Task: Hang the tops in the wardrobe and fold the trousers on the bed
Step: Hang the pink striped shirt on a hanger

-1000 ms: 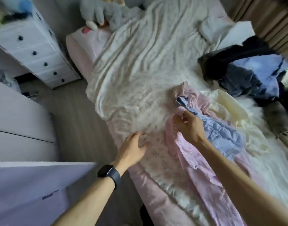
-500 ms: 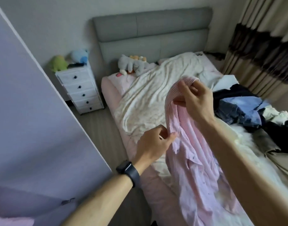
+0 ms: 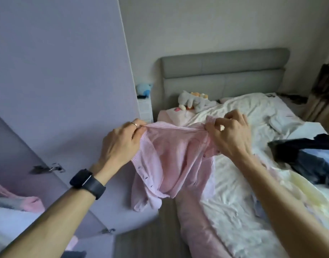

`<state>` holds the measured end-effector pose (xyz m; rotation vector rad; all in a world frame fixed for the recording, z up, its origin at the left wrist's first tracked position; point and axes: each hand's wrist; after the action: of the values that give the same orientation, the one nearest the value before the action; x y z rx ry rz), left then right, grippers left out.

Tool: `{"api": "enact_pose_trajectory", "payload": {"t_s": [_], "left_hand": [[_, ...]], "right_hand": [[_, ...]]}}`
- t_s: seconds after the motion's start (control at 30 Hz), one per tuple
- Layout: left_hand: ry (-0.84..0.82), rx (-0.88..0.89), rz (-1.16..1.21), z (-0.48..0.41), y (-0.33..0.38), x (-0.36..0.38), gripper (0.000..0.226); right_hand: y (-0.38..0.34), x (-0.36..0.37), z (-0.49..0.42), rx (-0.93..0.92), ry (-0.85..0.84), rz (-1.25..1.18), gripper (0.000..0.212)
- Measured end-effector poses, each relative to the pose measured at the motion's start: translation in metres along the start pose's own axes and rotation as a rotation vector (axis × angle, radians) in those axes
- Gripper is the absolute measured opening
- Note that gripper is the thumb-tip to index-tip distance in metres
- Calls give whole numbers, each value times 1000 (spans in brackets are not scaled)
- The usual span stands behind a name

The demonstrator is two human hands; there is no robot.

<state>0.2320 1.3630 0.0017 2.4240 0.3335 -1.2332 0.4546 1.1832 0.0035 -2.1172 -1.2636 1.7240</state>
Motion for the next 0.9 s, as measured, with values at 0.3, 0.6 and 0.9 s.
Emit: {"api": "enact_pose_trajectory", "payload": {"t_s": [0.3, 0.6, 0.9], "left_hand": [[156, -153, -367, 45, -77, -129, 24], [-71, -549, -710, 189, -104, -133, 22], [-139, -990, -980, 326, -63, -117, 28]], "right_hand": [[-88, 63, 23, -465, -494, -383, 20], [-132, 162, 81, -789, -633, -93, 28], [-160, 257, 131, -1119, -674, -235, 17]]}}
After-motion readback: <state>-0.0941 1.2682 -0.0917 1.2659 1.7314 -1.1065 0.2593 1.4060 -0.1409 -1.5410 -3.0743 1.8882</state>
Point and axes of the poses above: each hand's wrist, its own z-axis away from the middle knuckle, its own x-axis out of the palm, y = z × x, and after that the axes turned 13 degrees about x, right-handed
